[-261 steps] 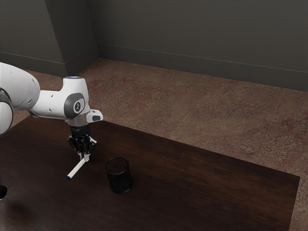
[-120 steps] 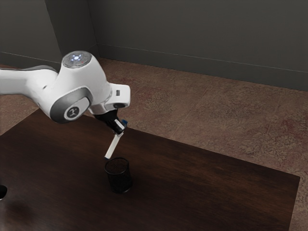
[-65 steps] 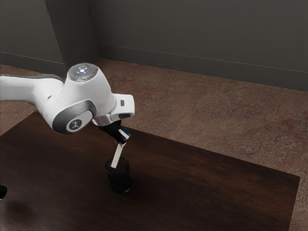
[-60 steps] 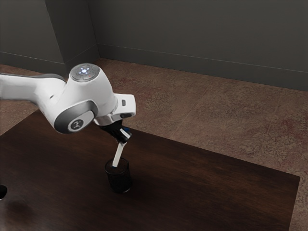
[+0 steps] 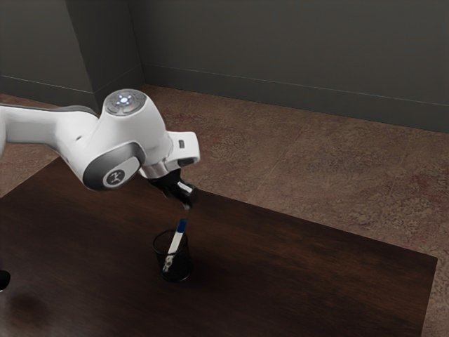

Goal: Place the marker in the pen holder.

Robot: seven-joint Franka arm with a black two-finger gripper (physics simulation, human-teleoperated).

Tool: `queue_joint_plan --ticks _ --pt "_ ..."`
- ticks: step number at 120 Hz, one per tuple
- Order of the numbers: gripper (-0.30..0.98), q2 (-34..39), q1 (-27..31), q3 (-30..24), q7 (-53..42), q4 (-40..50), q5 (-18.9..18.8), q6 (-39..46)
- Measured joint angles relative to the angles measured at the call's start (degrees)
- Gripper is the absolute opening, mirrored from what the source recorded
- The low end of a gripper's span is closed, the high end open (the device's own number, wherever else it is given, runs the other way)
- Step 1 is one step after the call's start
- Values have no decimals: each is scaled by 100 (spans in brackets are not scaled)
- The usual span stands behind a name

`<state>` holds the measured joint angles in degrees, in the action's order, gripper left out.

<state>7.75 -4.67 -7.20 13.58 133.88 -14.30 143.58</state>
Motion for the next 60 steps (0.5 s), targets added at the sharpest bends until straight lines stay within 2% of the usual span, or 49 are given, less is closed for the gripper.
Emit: queue_joint_plan --ticks 11,21,40,52,60 --pt "45 -16 99 77 -10 -120 19 -15" --pt "53 -335 422 194 -25 -1023 71 -263" --pt "61 -590 475 613 -114 -3181 620 -2202" --pt "64 -796 602 775 -219 -4105 760 -3326" --pt "65 -877 756 809 -281 -4397 808 -3905"
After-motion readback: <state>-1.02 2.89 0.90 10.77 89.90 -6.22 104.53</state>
